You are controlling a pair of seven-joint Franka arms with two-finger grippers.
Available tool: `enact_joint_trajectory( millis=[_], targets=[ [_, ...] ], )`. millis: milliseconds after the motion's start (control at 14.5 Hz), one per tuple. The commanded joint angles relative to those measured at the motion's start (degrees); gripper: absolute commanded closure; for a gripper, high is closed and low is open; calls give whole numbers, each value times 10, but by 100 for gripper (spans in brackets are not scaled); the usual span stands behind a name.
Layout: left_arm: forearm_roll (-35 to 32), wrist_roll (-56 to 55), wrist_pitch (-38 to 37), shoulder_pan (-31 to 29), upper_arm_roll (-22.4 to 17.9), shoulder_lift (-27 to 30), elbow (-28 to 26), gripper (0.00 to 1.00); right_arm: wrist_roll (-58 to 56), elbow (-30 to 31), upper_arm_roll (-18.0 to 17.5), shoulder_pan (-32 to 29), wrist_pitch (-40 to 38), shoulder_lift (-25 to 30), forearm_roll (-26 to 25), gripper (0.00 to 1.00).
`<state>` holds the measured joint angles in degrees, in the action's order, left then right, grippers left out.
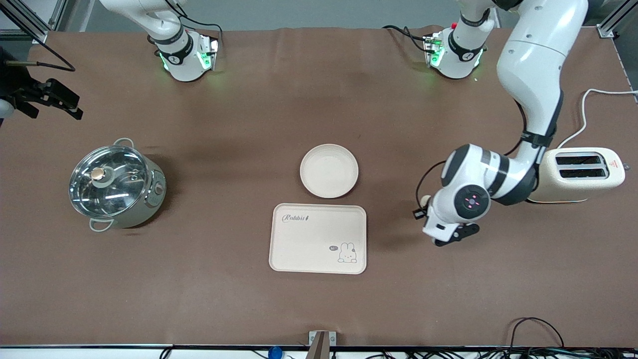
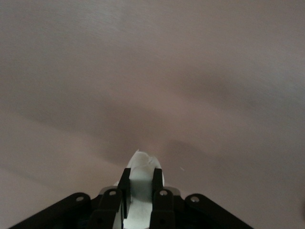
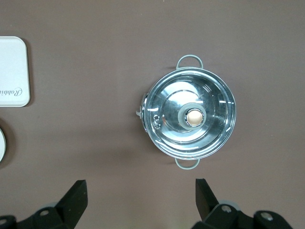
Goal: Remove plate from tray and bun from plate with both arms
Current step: 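Lift the bun off the plate and carry it toward the toaster, then lower the bun onto the table beside the toaster and open the left gripper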
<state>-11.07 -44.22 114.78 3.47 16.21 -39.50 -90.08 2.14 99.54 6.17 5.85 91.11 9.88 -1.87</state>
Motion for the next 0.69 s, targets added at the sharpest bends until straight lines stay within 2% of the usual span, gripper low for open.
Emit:
enact_joint_trajectory(
  millis=[0, 206, 275, 344, 412, 481, 619],
  targets=[
    [-17, -2, 11, -25, 4, -23, 5, 78, 1, -7, -5, -7, -6, -3, 10, 0],
    [-17, -3, 41, -47, 4, -45, 4, 76, 1, -7, -5, -7, -6, -3, 10, 0],
    [-18, -3, 44, -49, 4, -47, 4, 68, 1, -7, -5, -7, -7, -3, 10, 0],
    [-18, -3, 44, -51, 4, -46, 4, 48, 1, -7, -5, -7, -7, -3, 10, 0],
    [-17, -7, 43, -51, 4, -44, 5, 15, 1, -6, -5, -7, -7, -3, 10, 0],
    [-15, -13, 43, -53, 4, -39, 8, 0, 1, -6, -5, -7, -7, -3, 10, 0],
    [-17, -14, 17, -52, 5, -30, 31, 0, 1, -6, -5, -7, -6, -4, 10, 0]
  ],
)
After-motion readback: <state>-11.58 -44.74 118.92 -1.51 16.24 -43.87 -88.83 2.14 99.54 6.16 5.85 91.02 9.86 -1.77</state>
